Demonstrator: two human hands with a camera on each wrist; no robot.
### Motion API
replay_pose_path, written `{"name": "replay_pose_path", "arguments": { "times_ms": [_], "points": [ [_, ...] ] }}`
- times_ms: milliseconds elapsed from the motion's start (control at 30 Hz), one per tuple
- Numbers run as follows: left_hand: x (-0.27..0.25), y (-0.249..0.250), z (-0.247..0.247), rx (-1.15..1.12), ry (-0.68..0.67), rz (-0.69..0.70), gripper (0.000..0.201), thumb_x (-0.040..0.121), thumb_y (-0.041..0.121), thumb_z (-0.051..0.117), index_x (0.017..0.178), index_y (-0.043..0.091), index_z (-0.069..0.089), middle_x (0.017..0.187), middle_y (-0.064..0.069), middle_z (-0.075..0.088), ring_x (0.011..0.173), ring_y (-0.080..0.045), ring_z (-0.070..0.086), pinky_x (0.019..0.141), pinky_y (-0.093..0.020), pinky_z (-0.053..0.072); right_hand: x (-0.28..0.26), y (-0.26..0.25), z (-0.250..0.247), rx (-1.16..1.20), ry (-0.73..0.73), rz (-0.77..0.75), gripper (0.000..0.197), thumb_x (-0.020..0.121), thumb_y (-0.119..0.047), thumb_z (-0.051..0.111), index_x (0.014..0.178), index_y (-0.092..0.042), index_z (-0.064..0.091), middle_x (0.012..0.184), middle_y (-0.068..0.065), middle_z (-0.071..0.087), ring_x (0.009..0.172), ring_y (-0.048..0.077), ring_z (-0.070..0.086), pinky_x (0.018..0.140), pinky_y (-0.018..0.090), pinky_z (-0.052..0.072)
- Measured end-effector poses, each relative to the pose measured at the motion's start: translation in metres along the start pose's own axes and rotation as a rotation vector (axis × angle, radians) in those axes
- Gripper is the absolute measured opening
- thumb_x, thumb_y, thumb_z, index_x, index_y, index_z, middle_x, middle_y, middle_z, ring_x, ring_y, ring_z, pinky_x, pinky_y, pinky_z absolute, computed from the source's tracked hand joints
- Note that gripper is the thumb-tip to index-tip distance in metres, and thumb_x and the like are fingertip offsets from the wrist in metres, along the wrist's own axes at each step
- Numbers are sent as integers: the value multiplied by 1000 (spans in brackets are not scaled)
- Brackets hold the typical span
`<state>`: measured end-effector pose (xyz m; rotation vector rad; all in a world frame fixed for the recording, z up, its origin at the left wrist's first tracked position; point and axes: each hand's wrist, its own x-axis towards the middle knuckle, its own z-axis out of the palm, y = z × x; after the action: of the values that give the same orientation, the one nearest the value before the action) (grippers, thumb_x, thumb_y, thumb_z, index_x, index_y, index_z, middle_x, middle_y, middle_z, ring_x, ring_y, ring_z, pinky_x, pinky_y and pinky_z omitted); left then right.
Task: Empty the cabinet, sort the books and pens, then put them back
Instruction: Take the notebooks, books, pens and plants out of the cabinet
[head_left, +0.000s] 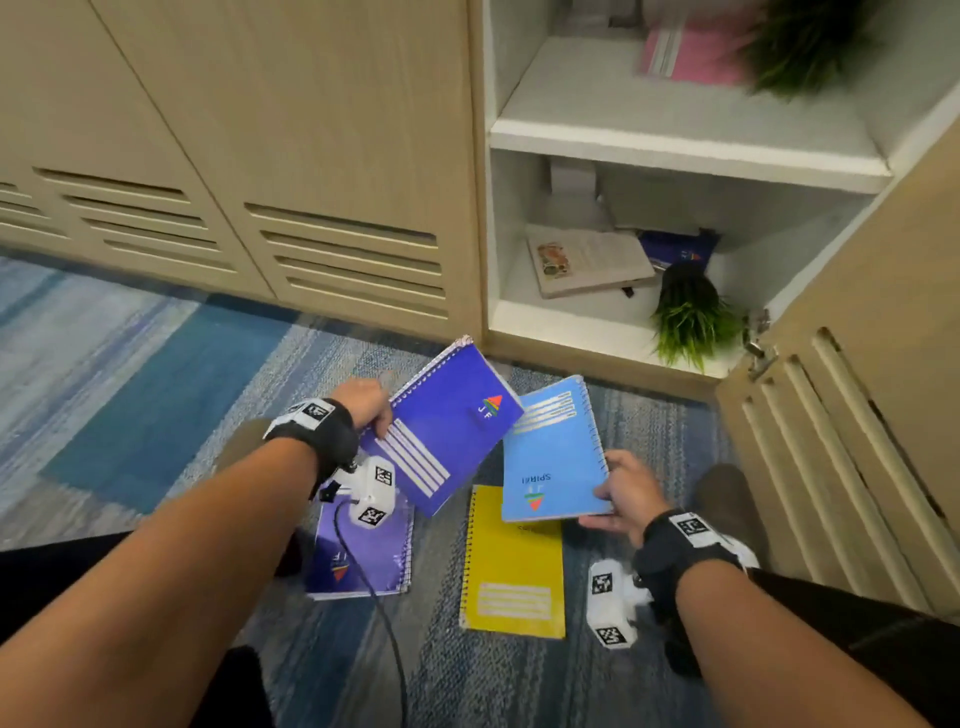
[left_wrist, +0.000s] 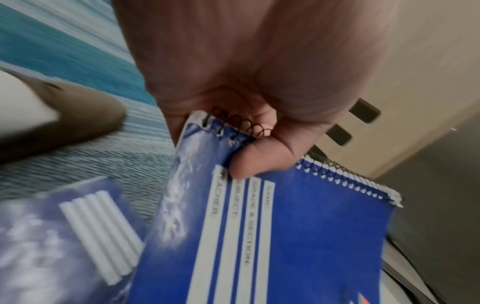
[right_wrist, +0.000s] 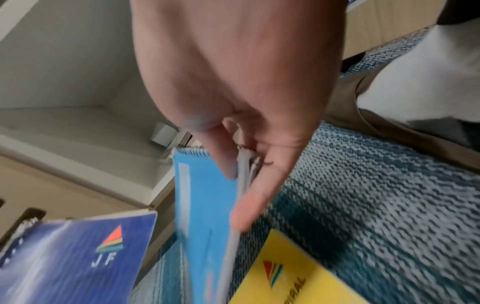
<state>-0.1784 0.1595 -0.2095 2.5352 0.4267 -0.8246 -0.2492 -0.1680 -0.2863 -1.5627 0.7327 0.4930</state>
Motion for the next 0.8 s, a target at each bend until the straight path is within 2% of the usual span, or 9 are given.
{"name": "replay_pose_path", "arguments": {
  "times_ms": [67,133,233,333,400,500,533,633,800],
  "points": [
    [-8,-33,4,100,-12,-48,12,61,8,71,70,6,77,83,-6,73,88,-26,64,57,-7,36,-10,10,14,-54,-90,39,42,91,16,37,102,-21,54,123,15,59,99,35,66,45,37,60],
    [-10,-64,16,160,-9,-132,15,72,2,67,82,3,78,105,-11,72,106,-28,63,77,-18,44,-16,19,26,-74,-135,73,43,91,16,36,107,-19,54,123,14,59,89,29,67,45,36,60],
    [-13,-94,40,153,-21,-205,20,87,3,56,76,5,73,107,-13,68,113,-28,61,88,-22,44,-16,31,42,-28,-211,134,39,94,14,39,113,-16,52,120,12,61,85,26,67,49,38,61],
    [-15,-104,58,163,-24,-238,28,90,15,60,115,12,70,129,-9,62,122,-24,56,96,-20,43,-9,38,53,-339,-224,117,50,95,-5,57,144,-8,44,139,12,56,106,24,63,91,38,52],
    [-15,-108,71,114,-29,-230,35,92,28,59,125,20,65,138,-4,57,127,-21,53,99,-19,40,3,43,52,-671,-186,54,58,88,-24,66,139,-3,49,142,9,50,126,24,54,101,26,45],
    [-1,-107,82,97,14,-290,49,81,31,66,125,7,62,134,-10,59,122,-28,57,97,-27,46,5,32,47,-930,-191,-30,18,92,-22,58,84,-6,59,108,11,53,100,24,55,70,23,39],
    [3,-104,83,114,20,-292,51,77,31,65,120,4,62,130,-12,60,119,-30,58,94,-30,48,5,27,47,-972,-199,-47,19,95,-19,54,87,-4,63,106,14,54,101,26,56,73,24,39],
    [8,-73,78,90,77,-232,41,82,27,60,115,4,65,123,-14,65,114,-28,62,89,-29,48,6,2,45,-1007,-254,-124,37,98,-15,49,128,1,63,118,16,61,111,26,58,97,29,45],
    [26,14,55,93,127,37,22,85,20,59,103,14,72,109,-11,72,106,-29,65,90,-32,51,14,-64,24,-1132,-241,-242,34,98,-18,49,119,1,69,124,17,67,115,32,63,98,39,53]
  ]
}}
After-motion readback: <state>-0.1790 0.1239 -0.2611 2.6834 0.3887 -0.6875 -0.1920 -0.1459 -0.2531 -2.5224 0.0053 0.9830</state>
